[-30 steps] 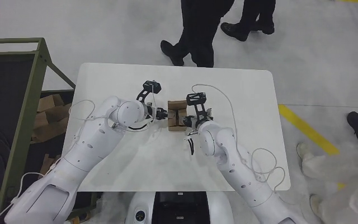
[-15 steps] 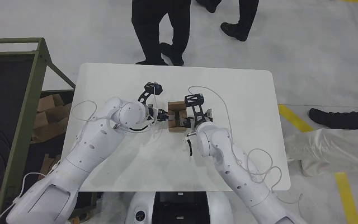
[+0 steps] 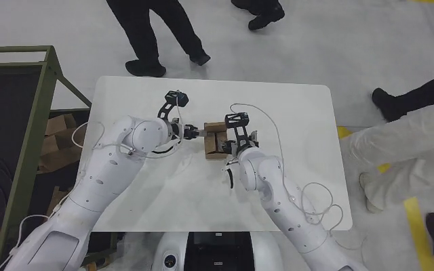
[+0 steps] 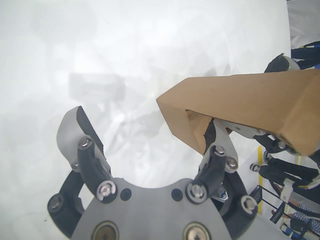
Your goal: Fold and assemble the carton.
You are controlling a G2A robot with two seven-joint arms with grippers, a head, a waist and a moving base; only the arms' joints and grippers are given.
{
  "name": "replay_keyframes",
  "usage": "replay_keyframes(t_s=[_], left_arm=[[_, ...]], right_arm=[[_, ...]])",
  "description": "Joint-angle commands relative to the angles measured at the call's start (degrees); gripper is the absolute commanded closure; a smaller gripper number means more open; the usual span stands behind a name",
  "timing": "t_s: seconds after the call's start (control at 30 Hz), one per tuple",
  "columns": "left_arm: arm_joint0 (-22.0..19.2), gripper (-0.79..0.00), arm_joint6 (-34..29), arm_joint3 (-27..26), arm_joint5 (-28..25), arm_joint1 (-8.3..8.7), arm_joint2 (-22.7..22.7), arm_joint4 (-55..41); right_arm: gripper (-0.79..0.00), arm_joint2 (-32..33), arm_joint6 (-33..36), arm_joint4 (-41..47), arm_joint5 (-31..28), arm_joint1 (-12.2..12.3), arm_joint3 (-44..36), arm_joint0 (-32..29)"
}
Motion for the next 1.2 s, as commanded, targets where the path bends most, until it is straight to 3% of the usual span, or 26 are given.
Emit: replay_keyframes(t_s=[0.0,0.17,0.27,0.47,0.63,0.87,1.17], left_arm=[[1.4,-0.785,-0.8,-1.8,-0.4,0.6,-2.8,-0.3],[4.0,-0.785,-0.9,-4.5,-0.3,1.65,-8.3,0.2],[4.1,-0.785,0.4,-3.6,-0.6,1.7,-9.3,-0.2],[0.2,-0.785,3.7,0.7,-5.1,0.72,-5.5,-1.5],[-3.7,-0.785,4.4,4.1,-7.4,-0.38,-1.4,-2.0],[-6.7,-0.785,3.7,7.0,-9.7,-1.36,2.1,-2.3],[-6.7,-0.785,2.9,7.5,-10.7,-1.54,2.5,-2.4]], right_arm=[[-0.785,0.6,-0.2,0.1,-0.4,0.0,-0.9,-0.4],[-0.785,3.5,-0.7,2.1,-2.9,0.4,-4.3,-2.2],[-0.785,5.8,-1.0,3.0,-6.8,1.0,-6.7,-4.0],[-0.785,10.5,0.2,5.3,-19.7,2.7,-9.9,-8.0],[-0.785,11.0,1.0,4.1,-24.5,3.4,-10.2,-9.8],[-0.785,8.0,2.3,2.1,-24.4,3.2,-6.3,-8.1],[-0.785,6.5,1.9,3.5,-20.9,2.5,-1.9,-5.0]])
